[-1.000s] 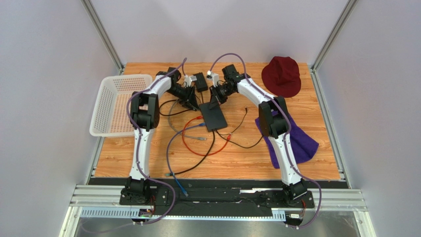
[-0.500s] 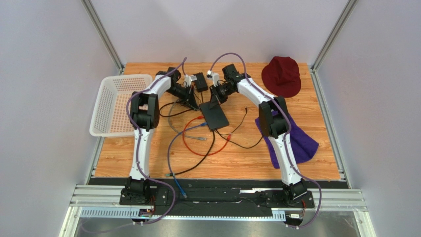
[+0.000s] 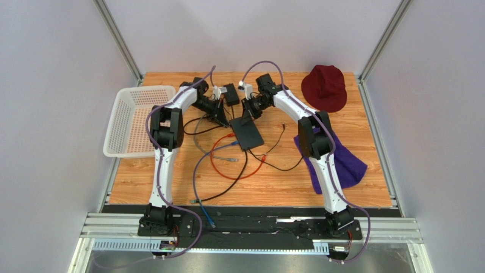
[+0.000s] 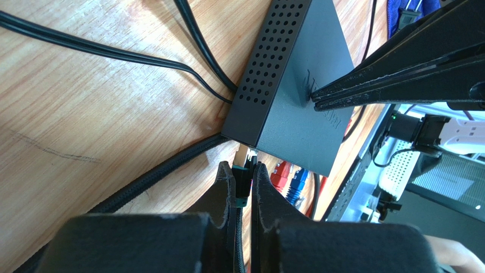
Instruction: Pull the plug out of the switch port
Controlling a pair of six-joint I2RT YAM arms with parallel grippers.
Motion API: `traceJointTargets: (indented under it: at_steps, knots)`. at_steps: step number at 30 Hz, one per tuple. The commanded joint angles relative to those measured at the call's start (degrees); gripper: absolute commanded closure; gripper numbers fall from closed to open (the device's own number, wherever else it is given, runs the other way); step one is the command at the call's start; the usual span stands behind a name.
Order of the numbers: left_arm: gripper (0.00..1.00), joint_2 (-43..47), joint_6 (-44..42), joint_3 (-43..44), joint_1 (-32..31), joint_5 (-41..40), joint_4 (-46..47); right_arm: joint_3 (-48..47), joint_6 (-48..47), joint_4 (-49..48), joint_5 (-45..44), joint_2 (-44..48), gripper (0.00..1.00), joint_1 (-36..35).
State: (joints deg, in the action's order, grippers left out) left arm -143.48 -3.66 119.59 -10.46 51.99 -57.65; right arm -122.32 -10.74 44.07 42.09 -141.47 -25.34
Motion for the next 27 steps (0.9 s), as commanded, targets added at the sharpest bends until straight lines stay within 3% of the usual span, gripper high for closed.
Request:
traceJointTargets:
  at_steps: [1, 7, 14, 21, 27]
  knots:
    - [1.00, 0.3, -2.1, 0.4, -0.1, -2.4, -0.4, 0.8, -1.8, 1.9, -8.0, -4.5, 1.00, -0.7]
    - [1.00, -1.0, -3.5, 2.5, -0.1, -1.3, -2.4, 0.8, -1.7, 1.9, -8.0, -4.4, 1.00, -0.8]
    - [1.00, 1.7, -2.1, -2.3, -0.1, -1.3, 1.1, 0.9, -1.7, 2.0, -8.2, -4.4, 1.00, -0.8]
    - [1.00, -2.0, -2.5, 6.5, 0.1, -5.3, -0.4, 1.0, -1.6, 1.9, -8.8, -4.5, 1.00, -0.8]
    - [1.00, 1.3, -2.2, -1.2, -1.1, -1.1, 1.7, 1.0, -1.4, 1.9, -9.0, -4.5, 1.00, -0.9]
